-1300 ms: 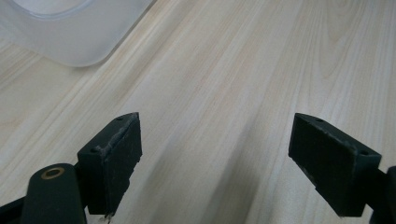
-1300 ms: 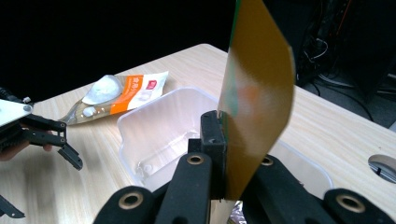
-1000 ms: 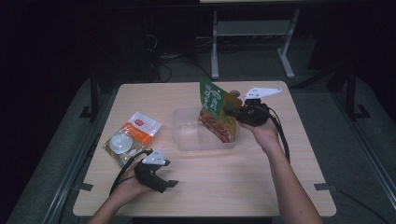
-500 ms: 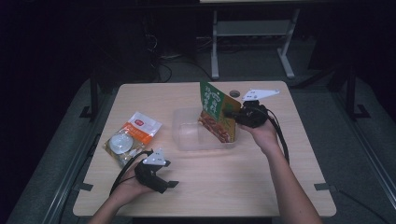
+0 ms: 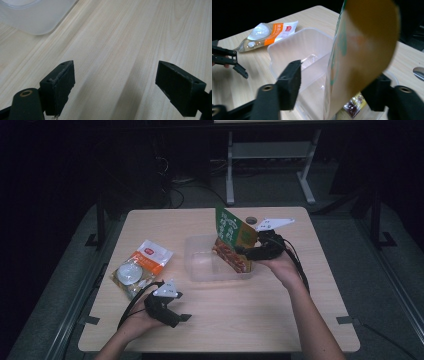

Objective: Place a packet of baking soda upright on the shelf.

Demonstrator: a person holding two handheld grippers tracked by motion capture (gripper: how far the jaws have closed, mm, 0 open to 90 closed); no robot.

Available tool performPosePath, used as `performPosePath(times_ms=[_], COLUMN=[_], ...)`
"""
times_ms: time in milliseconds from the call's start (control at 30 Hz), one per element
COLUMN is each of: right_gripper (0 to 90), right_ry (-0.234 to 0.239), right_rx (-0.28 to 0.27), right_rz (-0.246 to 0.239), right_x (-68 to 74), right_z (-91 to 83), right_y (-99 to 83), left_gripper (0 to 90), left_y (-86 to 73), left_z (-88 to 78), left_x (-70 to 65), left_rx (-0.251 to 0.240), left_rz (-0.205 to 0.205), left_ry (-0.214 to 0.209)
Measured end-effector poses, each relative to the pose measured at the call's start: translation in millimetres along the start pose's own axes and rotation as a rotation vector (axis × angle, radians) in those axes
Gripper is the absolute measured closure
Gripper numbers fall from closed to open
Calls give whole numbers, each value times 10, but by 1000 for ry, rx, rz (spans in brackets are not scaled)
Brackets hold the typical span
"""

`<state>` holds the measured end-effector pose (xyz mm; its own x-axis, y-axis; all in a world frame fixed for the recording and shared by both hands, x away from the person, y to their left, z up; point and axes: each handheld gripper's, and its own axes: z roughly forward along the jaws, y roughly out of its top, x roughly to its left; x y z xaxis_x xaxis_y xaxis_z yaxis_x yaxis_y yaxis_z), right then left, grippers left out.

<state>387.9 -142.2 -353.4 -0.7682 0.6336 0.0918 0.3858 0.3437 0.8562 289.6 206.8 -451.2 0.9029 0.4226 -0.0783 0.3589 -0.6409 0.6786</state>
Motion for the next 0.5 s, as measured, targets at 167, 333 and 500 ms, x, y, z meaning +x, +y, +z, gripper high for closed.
performPosePath(times_ms=[167, 333, 500], right_gripper=[279, 243, 244], right_ry=[-19, -55, -87], right_rx=[-4, 18, 32], right_rz=[-1, 0, -21], right_x=[21, 57, 136], right_z=[-79, -186, -308], right_y=[-40, -124, -253], left_gripper=[146, 144, 143], left_y=[-3, -4, 0], left_z=[6, 29, 32], left_x=[0, -8, -22], left_rx=[-1, 1, 0], left_rz=[4, 14, 16], left_ry=[-2, -3, -3])
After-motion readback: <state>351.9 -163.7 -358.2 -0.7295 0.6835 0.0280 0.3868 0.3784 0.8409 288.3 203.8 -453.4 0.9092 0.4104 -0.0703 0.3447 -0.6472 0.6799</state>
